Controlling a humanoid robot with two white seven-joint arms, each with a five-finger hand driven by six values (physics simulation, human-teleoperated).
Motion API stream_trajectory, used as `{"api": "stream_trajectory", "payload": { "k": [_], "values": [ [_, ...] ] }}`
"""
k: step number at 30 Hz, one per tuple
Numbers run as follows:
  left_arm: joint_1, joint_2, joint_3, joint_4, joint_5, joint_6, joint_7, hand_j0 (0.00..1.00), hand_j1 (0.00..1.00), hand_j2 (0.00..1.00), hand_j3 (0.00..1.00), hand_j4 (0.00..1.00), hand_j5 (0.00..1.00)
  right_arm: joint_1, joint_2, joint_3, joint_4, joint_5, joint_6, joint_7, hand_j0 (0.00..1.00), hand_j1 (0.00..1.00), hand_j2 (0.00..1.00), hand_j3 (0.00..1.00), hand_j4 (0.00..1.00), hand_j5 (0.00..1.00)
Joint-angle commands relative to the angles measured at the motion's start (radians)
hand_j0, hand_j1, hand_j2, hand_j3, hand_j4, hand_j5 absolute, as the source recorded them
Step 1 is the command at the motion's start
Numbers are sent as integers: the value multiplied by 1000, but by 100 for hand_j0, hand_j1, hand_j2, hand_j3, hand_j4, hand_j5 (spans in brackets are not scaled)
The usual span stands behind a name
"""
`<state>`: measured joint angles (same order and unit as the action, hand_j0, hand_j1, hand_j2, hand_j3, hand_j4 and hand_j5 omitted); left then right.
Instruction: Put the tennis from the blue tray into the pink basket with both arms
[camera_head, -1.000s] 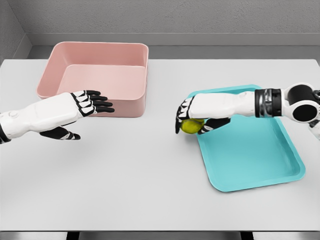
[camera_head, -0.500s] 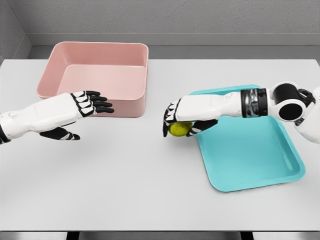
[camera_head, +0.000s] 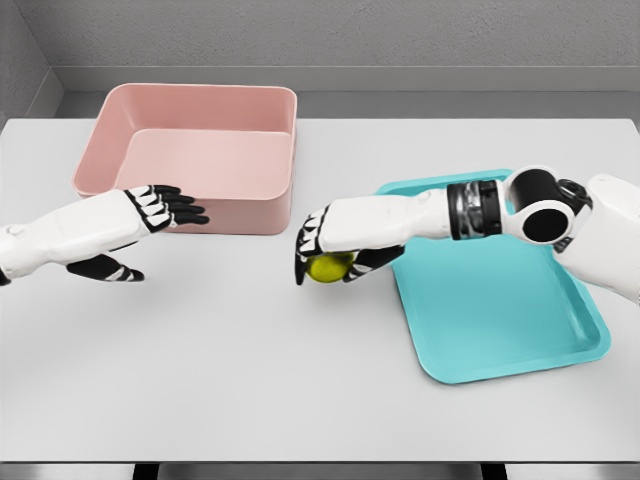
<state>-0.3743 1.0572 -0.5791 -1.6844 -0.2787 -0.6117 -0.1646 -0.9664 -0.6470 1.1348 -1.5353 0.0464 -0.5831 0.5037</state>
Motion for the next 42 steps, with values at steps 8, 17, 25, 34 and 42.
{"api": "stream_trajectory", "payload": {
  "k": [8, 17, 25, 34, 42],
  "values": [
    [0, 1, 1, 6, 7, 1, 0, 100, 100, 100, 100, 100, 100, 2, 75, 7, 27, 6, 9, 13, 58, 58, 58, 58, 58, 58],
    [0, 1, 1, 6, 7, 1, 0, 100, 100, 100, 100, 100, 100, 2, 135, 33, 70, 7, 11, 15, 58, 58, 58, 58, 58, 58],
    [0, 0, 1, 6, 7, 1, 0, 100, 100, 100, 100, 100, 100, 0, 190, 62, 123, 27, 14, 18, 58, 58, 58, 58, 58, 58],
    [0, 0, 1, 5, 9, 1, 0, 100, 100, 100, 100, 100, 100, 2, 240, 79, 172, 39, 11, 16, 58, 58, 58, 58, 58, 58],
    [0, 0, 1, 5, 7, 1, 0, 100, 100, 100, 100, 100, 100, 2, 256, 79, 175, 41, 12, 18, 58, 58, 58, 58, 58, 58]
  ]
}}
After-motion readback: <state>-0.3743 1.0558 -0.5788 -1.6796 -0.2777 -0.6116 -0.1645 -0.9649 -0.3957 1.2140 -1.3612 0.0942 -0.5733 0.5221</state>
